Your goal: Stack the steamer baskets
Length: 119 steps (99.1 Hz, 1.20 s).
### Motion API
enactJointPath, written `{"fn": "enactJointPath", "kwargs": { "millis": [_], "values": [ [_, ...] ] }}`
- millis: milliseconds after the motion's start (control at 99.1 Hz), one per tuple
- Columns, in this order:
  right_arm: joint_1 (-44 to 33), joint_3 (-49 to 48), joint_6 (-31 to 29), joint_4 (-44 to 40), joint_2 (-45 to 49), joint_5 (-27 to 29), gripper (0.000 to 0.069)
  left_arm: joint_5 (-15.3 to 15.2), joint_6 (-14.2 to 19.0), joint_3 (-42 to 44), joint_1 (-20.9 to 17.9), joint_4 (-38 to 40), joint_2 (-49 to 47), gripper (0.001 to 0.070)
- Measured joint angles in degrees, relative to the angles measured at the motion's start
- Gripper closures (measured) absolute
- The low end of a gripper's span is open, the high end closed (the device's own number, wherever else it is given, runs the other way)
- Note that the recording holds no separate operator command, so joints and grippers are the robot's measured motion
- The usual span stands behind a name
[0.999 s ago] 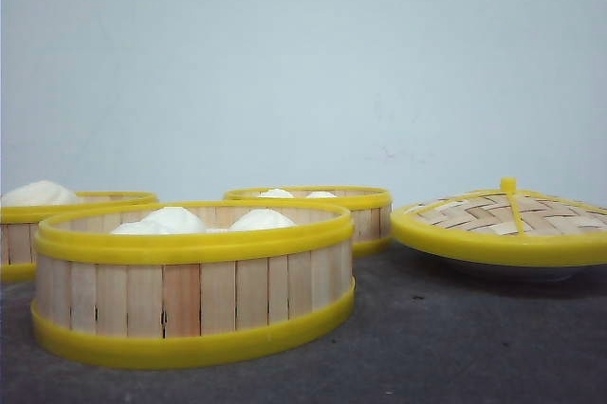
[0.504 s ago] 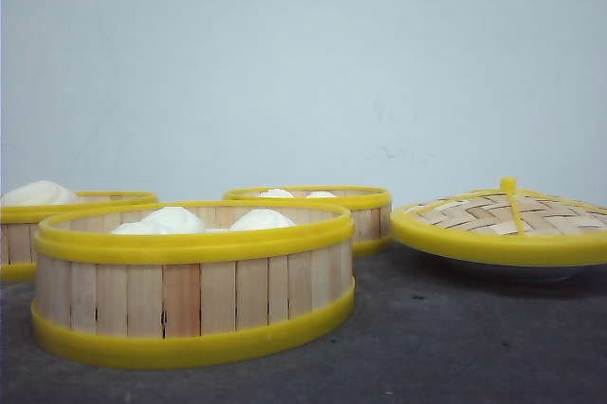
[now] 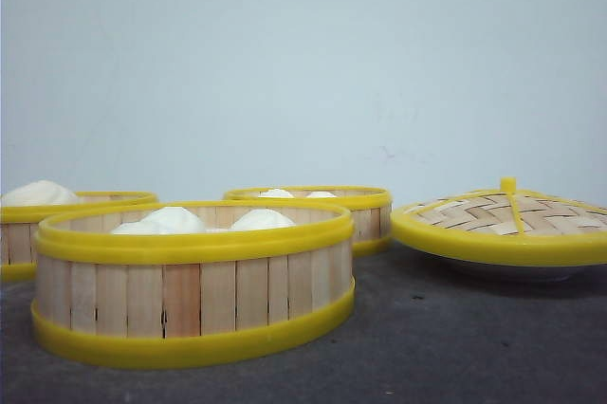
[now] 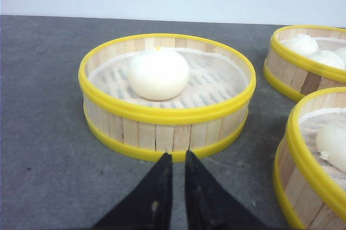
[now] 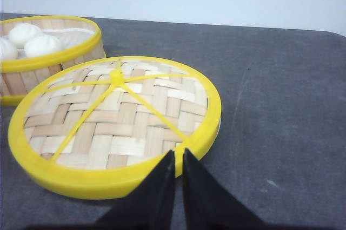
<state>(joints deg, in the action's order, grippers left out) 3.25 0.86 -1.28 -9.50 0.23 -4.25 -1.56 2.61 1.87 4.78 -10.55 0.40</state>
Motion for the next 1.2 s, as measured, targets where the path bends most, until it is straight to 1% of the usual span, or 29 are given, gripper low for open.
{"fn": "enactJointPath", "kwargs": {
  "millis": [545,747,837,898,938,999,1089,1150,1200],
  "values": [
    [0.02,0.0,-0.04,0.0,0.0,-0.15,0.0671,0.0,-0.02,0.0,0.0,0.0,0.0,0.0695],
    [0.0,0.0,-1.84,-0.11,0.0,-0.11,0.0681,0.0,0.24,0.0,0.0,0.02,0.0,0.0695],
    [0.0,0.0,-2.6,0.07,0.0,-0.5,0.0681,0.0,2.03,0.0,0.0,0.31,0.0,0.0695],
    [0.02,0.0,-4.48,1.01,0.02,-0.68,0.0681,0.0,3.69,0.04,0.0,1.73,0.0,0.0695],
    [0.02,0.15,-6.25,1.77,0.0,-0.66,0.0681,0.02,5.27,0.24,0.0,2.58,0.0,0.0695],
    [0.02,1.31,-9.31,1.95,0.04,-0.63,0.0681,0.42,7.98,1.68,0.0,1.73,0.02,0.0695],
    [0.02,5.38,-13.2,1.84,1.05,-0.61,0.0681,1.38,11.78,6.51,0.02,0.9,1.25,0.0695],
    [0.0,9.42,-15.04,1.46,2.62,-0.61,0.0681,1.51,12.7,10.91,0.02,1.31,2.69,0.0695],
    [0.02,12.74,-15.78,0.9,4.57,-0.61,0.0681,1.49,12.79,15.04,0.02,1.4,4.61,0.0695]
  ]
}}
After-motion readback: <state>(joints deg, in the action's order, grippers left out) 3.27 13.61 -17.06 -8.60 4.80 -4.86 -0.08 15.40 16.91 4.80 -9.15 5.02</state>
